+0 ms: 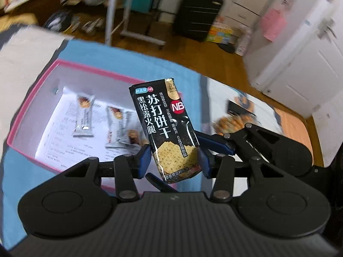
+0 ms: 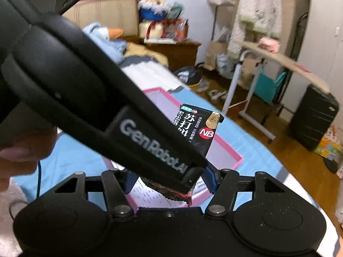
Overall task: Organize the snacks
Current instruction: 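Carry the held black NB pack over the pink box with the left gripper, then open the left gripper to drop the NB pack into the pink box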
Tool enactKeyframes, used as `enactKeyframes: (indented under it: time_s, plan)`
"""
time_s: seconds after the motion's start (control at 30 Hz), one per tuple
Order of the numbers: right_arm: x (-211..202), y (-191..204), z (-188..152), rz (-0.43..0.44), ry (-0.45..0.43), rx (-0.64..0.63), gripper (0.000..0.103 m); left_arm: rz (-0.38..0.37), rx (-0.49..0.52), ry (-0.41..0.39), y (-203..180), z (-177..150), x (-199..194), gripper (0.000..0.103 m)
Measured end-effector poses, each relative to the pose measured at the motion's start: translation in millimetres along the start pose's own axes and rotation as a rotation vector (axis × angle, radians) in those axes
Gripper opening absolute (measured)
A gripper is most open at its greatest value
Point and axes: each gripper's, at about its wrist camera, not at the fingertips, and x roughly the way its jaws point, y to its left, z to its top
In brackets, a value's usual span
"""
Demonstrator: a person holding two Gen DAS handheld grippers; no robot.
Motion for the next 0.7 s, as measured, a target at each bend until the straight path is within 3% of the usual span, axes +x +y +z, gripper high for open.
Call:
enactKeyframes:
  time_s: [0.23,0.5,0.6,0.7]
  plan:
    - [56.2,-8.5,-8.0,0.156,0.06,-0.009,0.066,0.088,-0.066,0.055,34.3,-6.9,41.3,0.045]
    - [81.4,-21.7,-1.5,0.275,0.066,-0.067,0.067,0.113,-0.108,0.062,50.9,-7.2,53.3,0.048]
    - [87.8,-17.9,0.6,0.3,0.084,-0.11,0.069,0.135,-0.131,0.064,54.8,-8.0,56.4,0.049]
    - [91.5,-15.8,2.9,0.287,0.118,-0.133,0.073,0.189,-0.143,0.04,58.8,-7.8,54.4,0.059]
